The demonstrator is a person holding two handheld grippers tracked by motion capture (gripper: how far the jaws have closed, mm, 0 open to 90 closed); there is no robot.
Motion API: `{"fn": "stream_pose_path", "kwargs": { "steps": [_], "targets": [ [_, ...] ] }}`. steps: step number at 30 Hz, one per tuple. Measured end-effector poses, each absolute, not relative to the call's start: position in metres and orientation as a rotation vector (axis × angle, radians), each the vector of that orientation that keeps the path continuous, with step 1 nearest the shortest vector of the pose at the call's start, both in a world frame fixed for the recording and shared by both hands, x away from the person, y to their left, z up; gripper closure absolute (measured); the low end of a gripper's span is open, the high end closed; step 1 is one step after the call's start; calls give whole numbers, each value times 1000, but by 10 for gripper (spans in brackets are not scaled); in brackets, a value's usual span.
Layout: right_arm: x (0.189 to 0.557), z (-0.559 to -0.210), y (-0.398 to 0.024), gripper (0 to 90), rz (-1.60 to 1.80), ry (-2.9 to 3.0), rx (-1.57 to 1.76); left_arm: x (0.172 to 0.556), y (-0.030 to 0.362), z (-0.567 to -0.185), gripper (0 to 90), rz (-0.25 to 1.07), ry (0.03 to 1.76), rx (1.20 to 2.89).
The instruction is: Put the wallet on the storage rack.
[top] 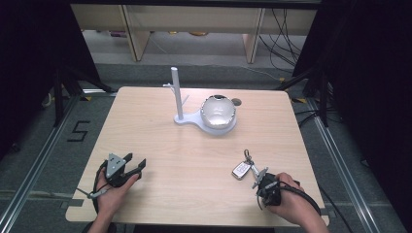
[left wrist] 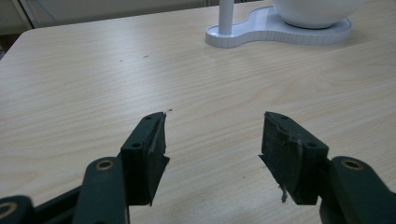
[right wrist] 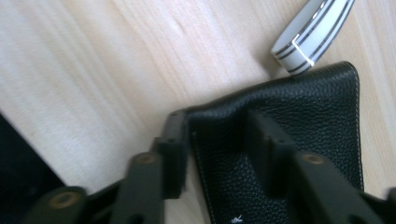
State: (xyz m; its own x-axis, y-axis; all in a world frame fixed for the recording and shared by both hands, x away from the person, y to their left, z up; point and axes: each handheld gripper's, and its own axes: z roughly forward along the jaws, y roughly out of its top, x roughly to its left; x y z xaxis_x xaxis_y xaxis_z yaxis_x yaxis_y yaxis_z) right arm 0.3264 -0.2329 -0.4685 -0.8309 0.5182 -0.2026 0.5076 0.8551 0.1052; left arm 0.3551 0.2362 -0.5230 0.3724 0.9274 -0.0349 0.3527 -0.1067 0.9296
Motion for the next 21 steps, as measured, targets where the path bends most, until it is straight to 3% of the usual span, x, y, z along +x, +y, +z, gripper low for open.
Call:
{"fn": "stream_pose_path", "kwargs": {
  "steps": [2, 4, 11, 21],
  "targets": [
    [325, -465, -233, 759, 83, 2804, 805, 355, 236, -523, 396, 741, 1154, 1661],
    [327, -461, -234, 794, 89, 2812, 809, 355, 236, -523, 396, 739, 1157, 1658],
    [330, -445, -236, 821, 120, 2794, 807, 355, 236, -523, 395, 737, 1157, 1655],
    [345, -389, -258, 876, 240, 2674, 864, 355, 237, -523, 394, 737, 1159, 1653]
  ]
}}
